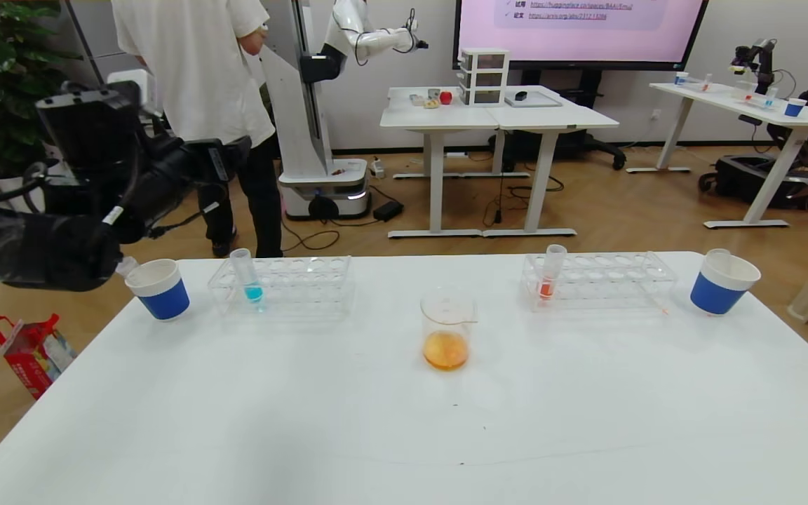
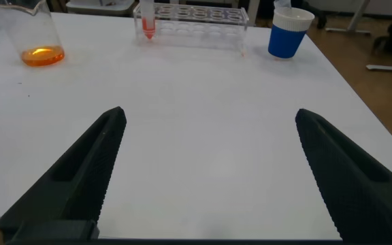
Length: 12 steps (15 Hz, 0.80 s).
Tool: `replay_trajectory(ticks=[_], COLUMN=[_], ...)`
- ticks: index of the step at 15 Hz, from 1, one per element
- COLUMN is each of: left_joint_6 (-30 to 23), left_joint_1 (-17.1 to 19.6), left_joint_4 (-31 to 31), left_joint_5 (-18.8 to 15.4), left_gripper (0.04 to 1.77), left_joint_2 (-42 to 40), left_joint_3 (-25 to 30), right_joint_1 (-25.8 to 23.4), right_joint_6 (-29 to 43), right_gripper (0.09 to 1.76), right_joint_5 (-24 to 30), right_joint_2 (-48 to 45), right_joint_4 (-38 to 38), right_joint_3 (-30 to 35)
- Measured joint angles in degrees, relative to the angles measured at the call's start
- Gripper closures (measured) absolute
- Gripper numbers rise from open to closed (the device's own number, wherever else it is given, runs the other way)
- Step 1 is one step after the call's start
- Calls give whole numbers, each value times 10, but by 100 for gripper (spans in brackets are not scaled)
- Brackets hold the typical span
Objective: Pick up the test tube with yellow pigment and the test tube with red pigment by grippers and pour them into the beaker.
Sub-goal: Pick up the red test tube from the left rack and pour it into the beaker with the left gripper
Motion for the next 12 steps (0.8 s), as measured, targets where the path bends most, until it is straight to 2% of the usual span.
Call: replay_trajectory(ticks=[3, 6, 10, 12], left_joint_6=[43, 63, 70, 71], left_joint_1=[-5, -4, -1, 1], left_joint_4=[11, 84, 262, 400], left_joint_5=[0, -2, -1, 0], left_gripper=[6, 6, 6, 6], left_joint_2=[-97, -225, -421, -528], left_joint_3=[47, 98, 139, 146], right_joint_1=[0, 0, 0, 0], right_joint_6=[0, 0, 0, 0], right_gripper=[11, 11, 11, 11], right_joint_5=[0, 0, 0, 0], right_joint_2=[0, 0, 0, 0], right_joint_4=[0, 0, 0, 0], right_joint_3=[0, 0, 0, 0])
